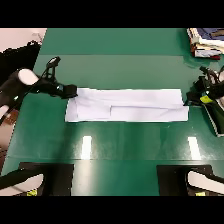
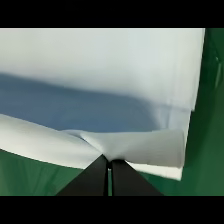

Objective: Fold the shirts.

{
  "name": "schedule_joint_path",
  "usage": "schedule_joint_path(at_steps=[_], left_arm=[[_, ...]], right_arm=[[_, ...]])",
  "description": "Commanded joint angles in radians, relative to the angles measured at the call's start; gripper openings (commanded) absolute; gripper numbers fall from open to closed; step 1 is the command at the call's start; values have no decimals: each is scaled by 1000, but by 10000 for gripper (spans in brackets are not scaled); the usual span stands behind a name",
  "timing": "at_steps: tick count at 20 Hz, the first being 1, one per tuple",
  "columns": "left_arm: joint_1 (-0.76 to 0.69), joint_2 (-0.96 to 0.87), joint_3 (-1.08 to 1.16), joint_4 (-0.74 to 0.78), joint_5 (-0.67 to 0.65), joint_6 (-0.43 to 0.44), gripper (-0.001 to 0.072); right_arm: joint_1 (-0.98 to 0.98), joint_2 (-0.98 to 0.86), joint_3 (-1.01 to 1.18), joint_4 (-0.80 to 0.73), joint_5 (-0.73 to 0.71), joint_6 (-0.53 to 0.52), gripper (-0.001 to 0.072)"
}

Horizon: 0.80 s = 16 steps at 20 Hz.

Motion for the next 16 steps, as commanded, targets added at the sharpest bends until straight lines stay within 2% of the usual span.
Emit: schedule_joint_path(at_steps=[1, 3, 4, 5, 6, 7, 12, 13, 14, 15, 16], left_arm=[[0, -165, 118, 1, 79, 14, 24], [0, -179, 130, 1, 123, 9, 26], [0, -178, 130, 1, 142, 8, 138], [1, -177, 132, 2, 150, 2, 425], [3, -177, 141, 3, 142, -12, 577], [3, -176, 158, 6, 119, -10, 547], [2, -167, 278, 13, -112, -6, 544], [2, -167, 285, 12, -134, -7, 398], [2, -167, 285, 6, -141, -3, 148], [2, -167, 285, -3, -145, 20, 29], [1, -167, 285, -11, -145, 18, 24]], right_arm=[[0, -169, 144, 95, -30, -12, 13], [0, -241, 224, 130, -27, -13, 36], [0, -274, 261, 152, -26, -13, 253], [-1, -298, 294, 168, -23, -13, 441], [-7, -316, 324, 185, -15, -14, 457], [-16, -322, 341, 205, -2, -33, 457], [-127, -288, 281, 220, 105, -134, 452], [-159, -272, 239, 220, 101, -153, 451], [-195, -262, 195, 223, 98, -175, 451], [-228, -262, 163, 229, 100, -182, 451], [-265, -267, 129, 228, 98, -187, 451]])
